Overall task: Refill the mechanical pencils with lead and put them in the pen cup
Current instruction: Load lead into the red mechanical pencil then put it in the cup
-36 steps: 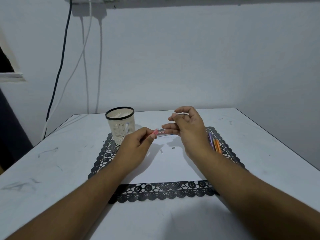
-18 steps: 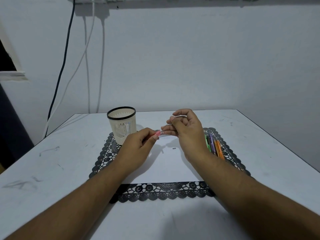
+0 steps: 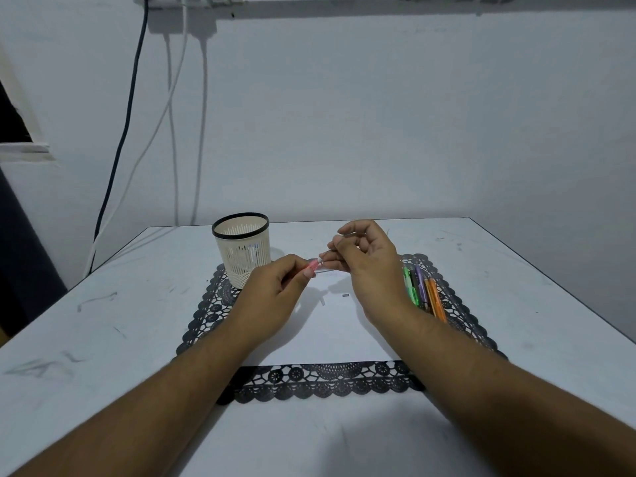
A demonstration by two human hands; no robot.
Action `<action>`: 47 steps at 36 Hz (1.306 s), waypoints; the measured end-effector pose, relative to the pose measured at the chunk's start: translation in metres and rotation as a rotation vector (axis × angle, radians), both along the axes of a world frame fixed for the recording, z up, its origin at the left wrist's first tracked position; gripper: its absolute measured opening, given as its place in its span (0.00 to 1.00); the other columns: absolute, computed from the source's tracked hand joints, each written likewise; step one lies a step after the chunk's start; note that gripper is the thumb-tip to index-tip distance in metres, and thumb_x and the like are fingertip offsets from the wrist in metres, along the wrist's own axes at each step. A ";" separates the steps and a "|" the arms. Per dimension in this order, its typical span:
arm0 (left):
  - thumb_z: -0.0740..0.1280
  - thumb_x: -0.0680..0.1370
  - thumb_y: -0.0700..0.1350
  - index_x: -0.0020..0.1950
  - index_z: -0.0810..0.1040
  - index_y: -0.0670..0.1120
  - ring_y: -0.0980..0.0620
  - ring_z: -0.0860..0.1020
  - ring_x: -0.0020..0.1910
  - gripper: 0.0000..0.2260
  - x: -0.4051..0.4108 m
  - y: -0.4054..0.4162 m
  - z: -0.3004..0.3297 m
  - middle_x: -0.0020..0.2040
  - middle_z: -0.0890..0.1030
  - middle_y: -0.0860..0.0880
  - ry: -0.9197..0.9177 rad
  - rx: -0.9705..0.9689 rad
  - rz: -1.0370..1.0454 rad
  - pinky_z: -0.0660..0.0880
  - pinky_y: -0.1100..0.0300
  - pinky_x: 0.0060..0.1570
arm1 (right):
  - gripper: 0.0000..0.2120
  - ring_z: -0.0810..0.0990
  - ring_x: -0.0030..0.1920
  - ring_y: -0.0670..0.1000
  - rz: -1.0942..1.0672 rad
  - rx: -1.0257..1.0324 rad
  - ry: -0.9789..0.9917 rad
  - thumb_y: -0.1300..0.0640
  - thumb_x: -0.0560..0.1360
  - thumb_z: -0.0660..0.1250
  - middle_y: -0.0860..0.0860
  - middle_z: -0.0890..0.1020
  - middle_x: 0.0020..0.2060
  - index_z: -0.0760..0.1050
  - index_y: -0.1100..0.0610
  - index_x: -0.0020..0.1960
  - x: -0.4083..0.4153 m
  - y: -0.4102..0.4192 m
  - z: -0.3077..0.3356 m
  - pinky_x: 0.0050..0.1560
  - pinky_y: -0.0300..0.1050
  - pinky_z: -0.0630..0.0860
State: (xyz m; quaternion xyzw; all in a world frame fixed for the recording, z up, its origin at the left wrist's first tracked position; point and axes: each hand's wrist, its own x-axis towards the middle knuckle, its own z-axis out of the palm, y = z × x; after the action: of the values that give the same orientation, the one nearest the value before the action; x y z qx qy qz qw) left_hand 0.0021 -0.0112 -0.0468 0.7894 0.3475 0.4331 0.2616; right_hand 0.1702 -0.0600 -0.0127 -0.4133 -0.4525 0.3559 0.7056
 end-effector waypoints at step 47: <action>0.65 0.83 0.54 0.45 0.80 0.56 0.57 0.70 0.31 0.08 0.000 0.000 0.002 0.34 0.78 0.46 -0.012 -0.012 -0.014 0.66 0.61 0.32 | 0.07 0.84 0.40 0.49 -0.110 0.064 -0.625 0.56 0.81 0.68 0.45 0.86 0.37 0.83 0.52 0.46 0.008 0.007 -0.024 0.41 0.57 0.82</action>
State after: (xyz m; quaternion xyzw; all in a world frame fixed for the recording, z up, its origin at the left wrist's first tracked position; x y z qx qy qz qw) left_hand 0.0017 -0.0108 -0.0447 0.7876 0.3430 0.4340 0.2716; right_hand 0.1781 -0.0526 -0.0369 -0.5042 -0.6351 0.1586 0.5633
